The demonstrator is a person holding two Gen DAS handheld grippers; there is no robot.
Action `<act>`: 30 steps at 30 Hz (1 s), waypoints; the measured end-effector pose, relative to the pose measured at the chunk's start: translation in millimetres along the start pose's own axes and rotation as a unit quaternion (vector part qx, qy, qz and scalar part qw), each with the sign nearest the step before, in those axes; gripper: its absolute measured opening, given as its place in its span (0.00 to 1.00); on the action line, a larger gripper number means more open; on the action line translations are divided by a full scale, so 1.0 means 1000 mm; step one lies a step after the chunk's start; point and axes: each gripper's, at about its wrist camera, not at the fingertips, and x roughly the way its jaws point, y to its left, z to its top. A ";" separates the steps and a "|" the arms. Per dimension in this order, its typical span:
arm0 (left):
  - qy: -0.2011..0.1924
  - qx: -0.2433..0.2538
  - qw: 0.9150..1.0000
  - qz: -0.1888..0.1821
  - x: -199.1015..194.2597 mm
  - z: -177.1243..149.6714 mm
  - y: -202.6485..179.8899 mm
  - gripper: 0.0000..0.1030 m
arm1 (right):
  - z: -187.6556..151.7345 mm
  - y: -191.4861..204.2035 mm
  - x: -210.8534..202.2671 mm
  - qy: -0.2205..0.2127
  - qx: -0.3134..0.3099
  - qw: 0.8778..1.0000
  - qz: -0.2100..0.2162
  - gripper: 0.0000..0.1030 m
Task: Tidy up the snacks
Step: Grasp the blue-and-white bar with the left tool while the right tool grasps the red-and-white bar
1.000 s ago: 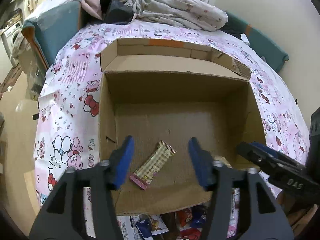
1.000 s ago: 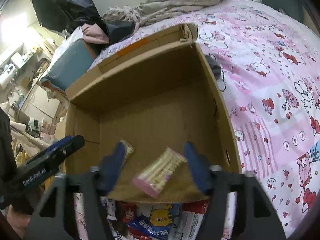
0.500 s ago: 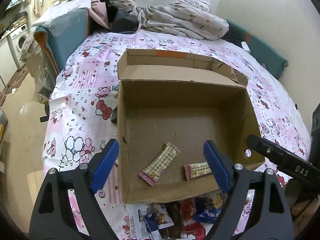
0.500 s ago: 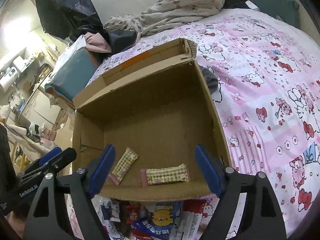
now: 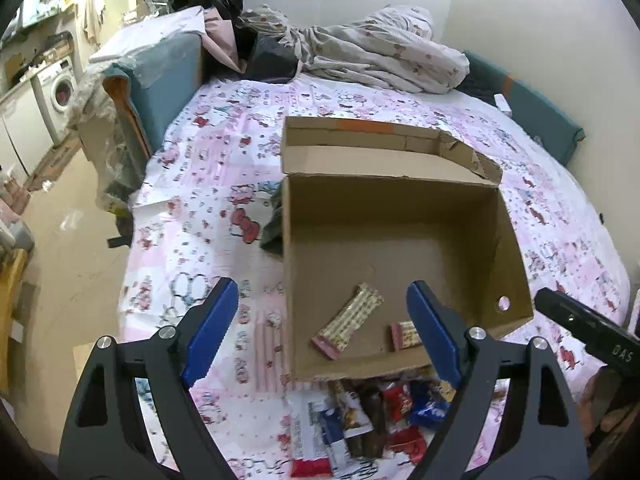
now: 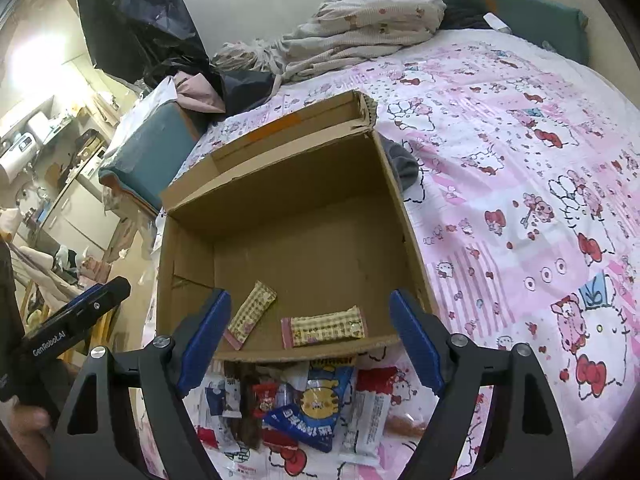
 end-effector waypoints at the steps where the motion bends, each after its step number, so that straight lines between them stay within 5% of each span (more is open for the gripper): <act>1: -0.002 0.004 1.000 0.009 -0.003 -0.001 0.000 0.81 | -0.002 0.000 -0.002 0.001 0.001 1.000 0.002 0.81; 5: -0.005 0.018 0.999 0.028 -0.011 -0.010 -0.003 0.81 | -0.011 -0.001 -0.009 0.004 0.010 1.000 0.003 0.81; 13: 0.041 0.000 0.999 -0.003 -0.011 -0.033 0.004 0.81 | -0.033 -0.021 -0.023 0.026 0.063 0.998 0.011 0.81; 20: 0.136 -0.066 0.989 0.012 0.022 -0.067 0.027 0.81 | -0.049 -0.039 -0.014 0.066 0.115 0.991 0.007 0.81; 22: 0.182 -0.084 0.980 0.000 0.039 -0.079 0.030 0.70 | -0.050 -0.041 -0.012 0.070 0.118 0.991 0.003 0.81; 24: 0.222 -0.085 0.971 -0.013 0.054 -0.091 0.026 0.43 | -0.050 -0.041 -0.008 0.074 0.122 0.990 0.002 0.81; 30: 0.283 -0.057 0.957 -0.016 0.079 -0.124 -0.002 0.43 | -0.051 -0.040 -0.001 0.084 0.120 0.989 0.002 0.81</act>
